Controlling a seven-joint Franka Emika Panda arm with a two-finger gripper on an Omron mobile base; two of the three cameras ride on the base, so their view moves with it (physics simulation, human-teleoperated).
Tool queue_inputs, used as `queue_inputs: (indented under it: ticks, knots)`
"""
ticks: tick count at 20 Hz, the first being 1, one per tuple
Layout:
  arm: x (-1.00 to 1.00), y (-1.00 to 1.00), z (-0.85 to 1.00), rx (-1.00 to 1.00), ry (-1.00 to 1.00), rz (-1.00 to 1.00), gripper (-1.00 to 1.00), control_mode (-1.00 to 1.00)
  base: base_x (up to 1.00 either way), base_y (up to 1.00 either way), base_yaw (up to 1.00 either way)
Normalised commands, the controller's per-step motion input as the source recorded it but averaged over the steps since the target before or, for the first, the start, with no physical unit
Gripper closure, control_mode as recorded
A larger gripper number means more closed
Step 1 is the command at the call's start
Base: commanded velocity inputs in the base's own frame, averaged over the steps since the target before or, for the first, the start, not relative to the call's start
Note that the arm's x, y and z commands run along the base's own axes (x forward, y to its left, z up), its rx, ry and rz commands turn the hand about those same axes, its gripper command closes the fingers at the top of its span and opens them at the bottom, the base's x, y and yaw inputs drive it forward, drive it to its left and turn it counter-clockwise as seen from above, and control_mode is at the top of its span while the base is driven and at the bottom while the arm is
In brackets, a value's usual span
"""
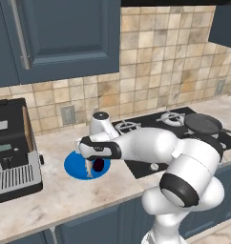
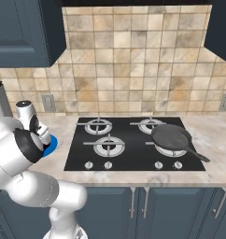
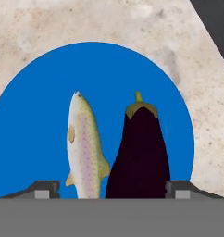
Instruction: Place the fish on the plate and place the eggplant on the same plate.
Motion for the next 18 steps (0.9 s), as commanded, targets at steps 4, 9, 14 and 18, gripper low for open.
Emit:
queue_inputs:
  ticks: [4, 9, 14, 18]
  knots:
    - [0.0, -0.03, 0.1, 0.0, 0.0, 0.0, -1.0, -1.0, 0.0, 0.0, 0.0]
    - [-0.17, -0.31, 0.76, 0.0, 0.01, 0.0, -1.0, -1.0, 0.0, 0.0, 0.0]
    - [-0.63, -0.41, 0.62, 0.0, 0.0, 0.0, -1.0, -1.0, 0.0, 0.0, 0.0]
    - [-0.98, -0.49, 0.28, 0.0, 0.01, 0.0, -1.0, -1.0, 0.0, 0.0, 0.0]
